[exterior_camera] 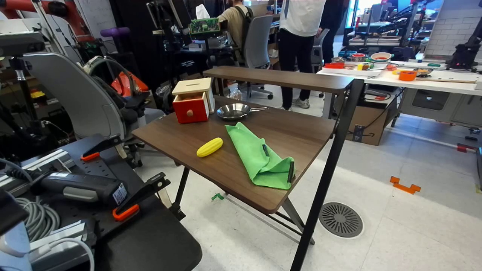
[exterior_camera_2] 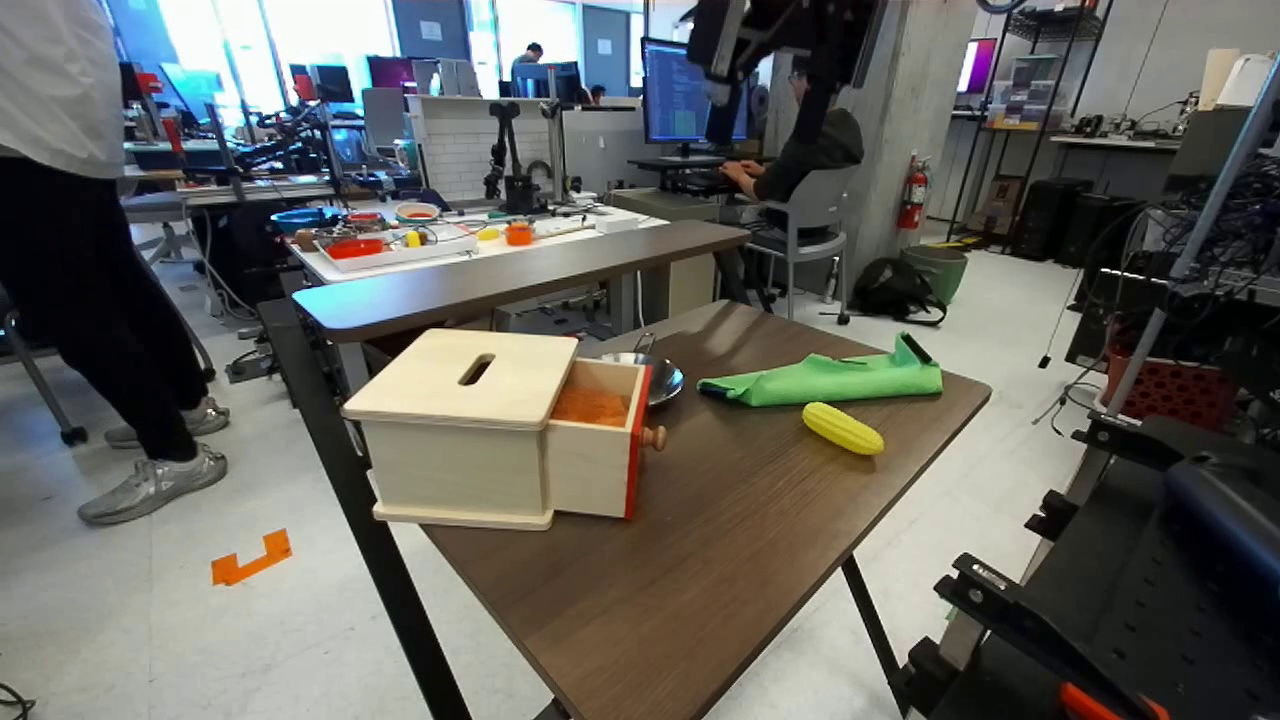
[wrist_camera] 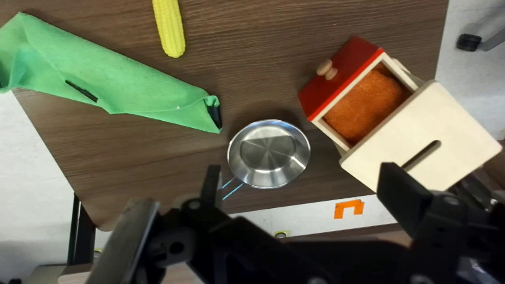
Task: Pick the cob and put it on the pan
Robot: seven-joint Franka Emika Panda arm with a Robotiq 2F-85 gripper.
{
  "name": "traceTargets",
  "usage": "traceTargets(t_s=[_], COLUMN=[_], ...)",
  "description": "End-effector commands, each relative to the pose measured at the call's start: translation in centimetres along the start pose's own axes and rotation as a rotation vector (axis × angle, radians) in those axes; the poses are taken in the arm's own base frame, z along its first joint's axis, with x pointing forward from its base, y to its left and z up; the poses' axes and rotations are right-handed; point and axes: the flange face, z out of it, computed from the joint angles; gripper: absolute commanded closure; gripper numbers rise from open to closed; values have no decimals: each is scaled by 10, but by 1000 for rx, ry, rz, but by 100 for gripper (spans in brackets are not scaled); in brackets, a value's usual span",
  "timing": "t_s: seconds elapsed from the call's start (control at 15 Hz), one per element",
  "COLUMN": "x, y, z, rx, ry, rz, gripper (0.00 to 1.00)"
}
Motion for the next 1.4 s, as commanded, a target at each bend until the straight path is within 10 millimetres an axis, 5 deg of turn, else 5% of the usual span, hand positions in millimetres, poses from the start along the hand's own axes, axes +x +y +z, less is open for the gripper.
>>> traceTargets(t_s=[0.0,0.6,1.33], x=[-3,-43,-55], y=[33,74,97], z=[36,158,231], rx=[-23,-43,-74], ry=[-10,-184,-224], rz=[37,99,104], gripper=[0,0,0])
